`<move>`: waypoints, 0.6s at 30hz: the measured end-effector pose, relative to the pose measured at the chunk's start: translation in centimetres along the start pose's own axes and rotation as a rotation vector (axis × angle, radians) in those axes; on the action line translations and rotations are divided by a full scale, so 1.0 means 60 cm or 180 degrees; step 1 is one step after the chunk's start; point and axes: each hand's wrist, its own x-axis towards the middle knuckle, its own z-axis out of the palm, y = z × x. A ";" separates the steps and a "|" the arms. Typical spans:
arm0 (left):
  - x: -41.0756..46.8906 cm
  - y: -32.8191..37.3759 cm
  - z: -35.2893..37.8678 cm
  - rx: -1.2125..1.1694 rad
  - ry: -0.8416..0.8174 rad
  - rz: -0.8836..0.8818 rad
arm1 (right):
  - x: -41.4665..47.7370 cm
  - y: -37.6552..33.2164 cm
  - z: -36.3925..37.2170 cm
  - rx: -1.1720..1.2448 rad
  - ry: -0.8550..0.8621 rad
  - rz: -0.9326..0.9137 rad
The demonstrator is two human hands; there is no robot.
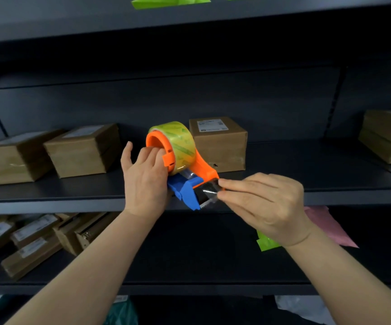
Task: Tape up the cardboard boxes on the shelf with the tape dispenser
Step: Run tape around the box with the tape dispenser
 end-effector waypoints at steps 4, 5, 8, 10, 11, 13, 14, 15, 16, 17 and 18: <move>0.010 0.004 -0.002 -0.0028 -0.0774 0.0016 | 0.008 -0.003 0.014 0.0445 -0.0029 0.1392; 0.013 0.006 -0.003 -0.0113 -0.1109 0.0041 | 0.014 0.001 0.016 0.0632 -0.0051 0.2067; 0.024 0.007 -0.016 -0.0933 -0.2170 -0.0131 | 0.032 0.027 0.017 0.1512 -0.0185 0.3762; 0.031 0.008 -0.032 -0.1724 -0.2516 -0.0479 | 0.037 0.043 0.011 0.2082 -0.0258 0.4514; 0.032 0.010 -0.040 -0.2008 -0.2548 -0.0576 | 0.036 0.050 0.008 0.2200 -0.0304 0.4742; 0.034 0.016 -0.057 -0.2075 -0.2537 -0.0506 | 0.030 0.054 0.001 0.2135 -0.0465 0.4928; 0.033 0.019 -0.062 -0.1772 -0.2502 -0.0299 | 0.026 0.053 0.000 0.2065 -0.0550 0.4934; 0.032 0.021 -0.066 -0.1396 -0.2391 -0.0035 | 0.022 0.052 0.000 0.2006 -0.0599 0.4909; 0.031 0.022 -0.067 -0.1137 -0.2190 0.0185 | 0.020 0.050 -0.001 0.1976 -0.0584 0.4902; 0.029 0.021 -0.065 -0.1046 -0.1961 0.0338 | 0.017 0.047 -0.001 0.1966 -0.0526 0.4877; 0.027 0.018 -0.062 -0.1042 -0.1764 0.0474 | 0.017 0.045 -0.002 0.1956 -0.0443 0.4842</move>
